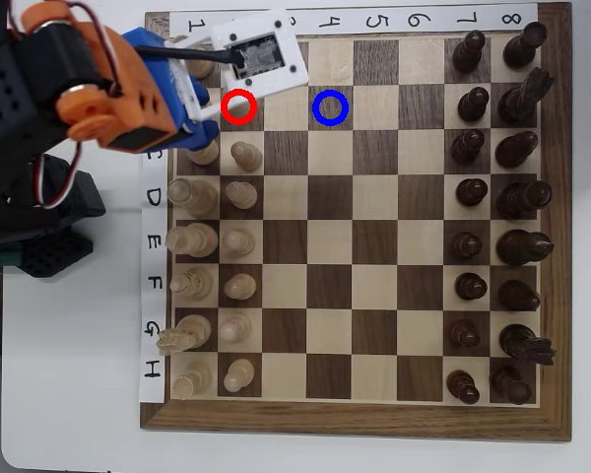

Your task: Move the piece to destination

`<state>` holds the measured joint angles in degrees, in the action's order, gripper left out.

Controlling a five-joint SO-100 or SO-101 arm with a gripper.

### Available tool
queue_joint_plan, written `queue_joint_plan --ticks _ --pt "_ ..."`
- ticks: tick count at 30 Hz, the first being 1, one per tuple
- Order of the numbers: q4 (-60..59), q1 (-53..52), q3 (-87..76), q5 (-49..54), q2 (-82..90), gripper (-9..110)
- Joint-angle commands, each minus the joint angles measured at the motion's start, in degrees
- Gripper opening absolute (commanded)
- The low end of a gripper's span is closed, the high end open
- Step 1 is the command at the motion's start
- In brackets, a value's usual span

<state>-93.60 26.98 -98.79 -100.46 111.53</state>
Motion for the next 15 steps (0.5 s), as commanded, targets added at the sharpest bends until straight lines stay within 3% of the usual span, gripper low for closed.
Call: queue_joint_plan --ticks 1,5,10,15 --pt "2.37 2.55 0.35 -43.59 -2.81 7" --pt "1.67 2.81 2.46 -43.33 -5.71 6" --pt "6.42 2.81 3.96 -44.03 -6.42 23" --pt "10.63 2.90 4.04 -46.85 -7.03 26"
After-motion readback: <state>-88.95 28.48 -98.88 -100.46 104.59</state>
